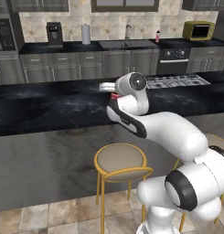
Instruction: Place the large bottle from the dining counter next to the other large bottle outside the sink, and place the small bottle from the dining counter next to the other small bottle inside the sink.
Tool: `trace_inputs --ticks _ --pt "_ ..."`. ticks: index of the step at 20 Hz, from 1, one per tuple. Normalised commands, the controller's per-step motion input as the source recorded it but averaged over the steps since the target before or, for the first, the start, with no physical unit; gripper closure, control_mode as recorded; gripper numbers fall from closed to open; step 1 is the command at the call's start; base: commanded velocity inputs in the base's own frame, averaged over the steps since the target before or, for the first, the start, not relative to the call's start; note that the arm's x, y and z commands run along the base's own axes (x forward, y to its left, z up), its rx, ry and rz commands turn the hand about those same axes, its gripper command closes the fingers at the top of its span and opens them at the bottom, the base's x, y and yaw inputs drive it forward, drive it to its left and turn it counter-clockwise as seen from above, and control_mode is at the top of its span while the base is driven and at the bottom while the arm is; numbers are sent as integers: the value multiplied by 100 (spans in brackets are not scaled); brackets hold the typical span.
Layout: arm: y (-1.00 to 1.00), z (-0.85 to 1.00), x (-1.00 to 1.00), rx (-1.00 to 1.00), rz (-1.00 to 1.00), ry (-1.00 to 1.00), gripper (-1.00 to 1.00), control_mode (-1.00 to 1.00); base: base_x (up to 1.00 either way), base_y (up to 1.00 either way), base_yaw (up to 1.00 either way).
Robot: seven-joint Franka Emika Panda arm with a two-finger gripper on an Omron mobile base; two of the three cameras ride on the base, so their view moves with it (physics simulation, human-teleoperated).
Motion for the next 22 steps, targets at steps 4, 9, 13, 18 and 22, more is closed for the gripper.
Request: trace_inputs --ticks 4,9,13,18,22 --pt "36 -2 -25 4 0 0 100 -100 0 0 0" --pt "41 -15 -27 3 3 0 100 -100 0 0 0" --pt "47 -37 -30 1 3 0 100 -100 0 0 0" --pt "50 -50 -35 1 3 0 100 -100 0 0 0" --pt "51 -54 -33 0 3 0 100 -100 0 0 0"
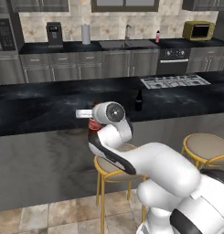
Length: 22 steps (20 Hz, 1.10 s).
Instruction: Place the large bottle from the dining counter next to the other large bottle outside the sink, and place the small bottle from the dining counter next to the other small bottle inside the sink.
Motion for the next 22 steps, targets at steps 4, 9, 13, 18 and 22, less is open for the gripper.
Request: trace_inputs --ticks 4,9,13,18,22 --pt "48 -67 -24 1 3 0 100 -100 0 0 0" --pt "41 -55 -13 0 5 0 100 -100 0 0 0" --pt "28 -30 -3 0 1 0 100 -100 0 0 0" --pt "23 -31 0 0 0 0 100 -100 0 0 0" --pt "22 -39 0 0 0 0 100 -100 0 0 0"
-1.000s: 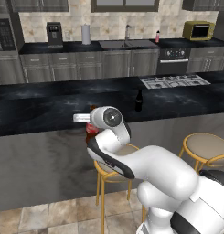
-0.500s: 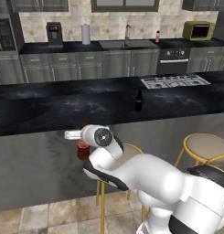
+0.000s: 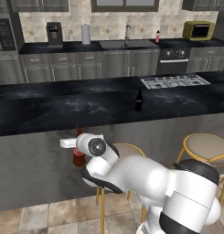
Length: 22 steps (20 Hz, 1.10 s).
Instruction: Place the large bottle from the dining counter next to the other large bottle outside the sink, and place the small bottle from the dining counter next to the other small bottle inside the sink.
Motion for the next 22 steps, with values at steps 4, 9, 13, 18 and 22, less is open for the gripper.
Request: trace_inputs --ticks 4,9,13,18,22 --pt "22 -33 -14 0 0 0 100 -100 0 0 0" --pt "12 -11 -15 0 0 0 100 -100 0 0 0" --pt "4 -1 -10 0 0 0 100 -100 0 0 0" --pt "2 0 -3 0 0 0 100 100 -5 1 0" --pt "0 0 0 0 0 0 100 100 -19 8 0"
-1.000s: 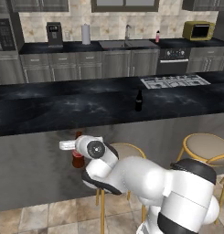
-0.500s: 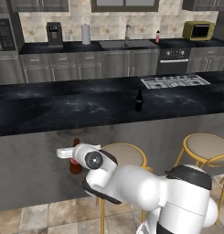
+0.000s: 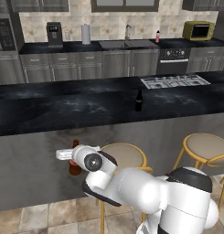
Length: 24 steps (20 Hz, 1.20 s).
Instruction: Place the large bottle from the dining counter next to the other large bottle outside the sink, and place the small bottle from the dining counter next to the other small bottle inside the sink.
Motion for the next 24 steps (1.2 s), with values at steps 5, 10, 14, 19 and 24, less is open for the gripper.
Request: trace_inputs --ticks 5,10,14,19,24 --pt "0 0 0 0 0 0 100 100 -2 50 0" --pt "0 0 0 0 0 0 100 100 0 86 0" --pt "0 0 0 0 0 0 100 100 0 93 0" --pt "0 0 0 0 0 0 100 100 0 98 0" --pt "0 0 0 0 0 0 100 100 0 100 0"
